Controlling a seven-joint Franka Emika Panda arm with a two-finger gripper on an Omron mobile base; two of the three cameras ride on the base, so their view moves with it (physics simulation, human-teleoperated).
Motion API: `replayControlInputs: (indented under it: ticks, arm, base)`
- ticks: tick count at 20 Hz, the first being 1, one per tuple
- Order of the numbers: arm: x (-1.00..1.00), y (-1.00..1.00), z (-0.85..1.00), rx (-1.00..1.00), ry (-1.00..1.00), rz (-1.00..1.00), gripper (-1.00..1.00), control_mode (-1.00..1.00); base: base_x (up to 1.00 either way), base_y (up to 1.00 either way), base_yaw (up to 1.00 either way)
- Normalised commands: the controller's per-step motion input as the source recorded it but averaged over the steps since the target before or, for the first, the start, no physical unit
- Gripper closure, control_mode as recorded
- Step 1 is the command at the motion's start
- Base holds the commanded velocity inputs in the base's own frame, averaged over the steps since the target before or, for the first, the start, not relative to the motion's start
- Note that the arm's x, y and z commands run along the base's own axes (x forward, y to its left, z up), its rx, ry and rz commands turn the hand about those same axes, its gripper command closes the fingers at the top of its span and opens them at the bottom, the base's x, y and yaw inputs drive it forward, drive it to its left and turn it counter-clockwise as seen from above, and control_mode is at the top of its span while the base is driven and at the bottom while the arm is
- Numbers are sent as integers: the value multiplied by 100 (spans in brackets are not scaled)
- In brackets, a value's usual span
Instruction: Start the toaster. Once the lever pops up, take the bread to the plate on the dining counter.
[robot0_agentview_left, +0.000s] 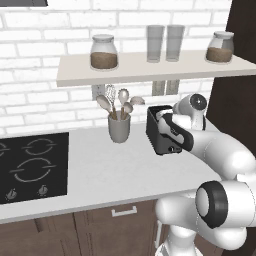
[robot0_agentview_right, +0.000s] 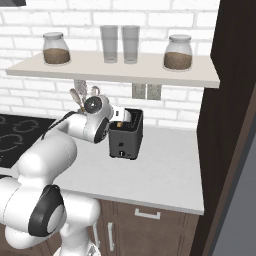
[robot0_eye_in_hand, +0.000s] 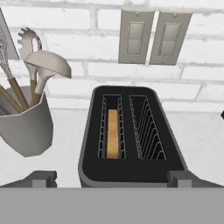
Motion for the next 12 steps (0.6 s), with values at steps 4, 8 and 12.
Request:
replayControlInputs:
  ticks: [4, 8, 12]
  arm:
    - [0, 0, 0, 0, 0, 0, -100, -100]
    - [0, 0, 0, 0, 0, 0, -100, -100]
    - [0, 0, 0, 0, 0, 0, -100, -100]
  base:
    - [0, 0, 0]
    - [0, 0, 0]
    - [0, 0, 0]
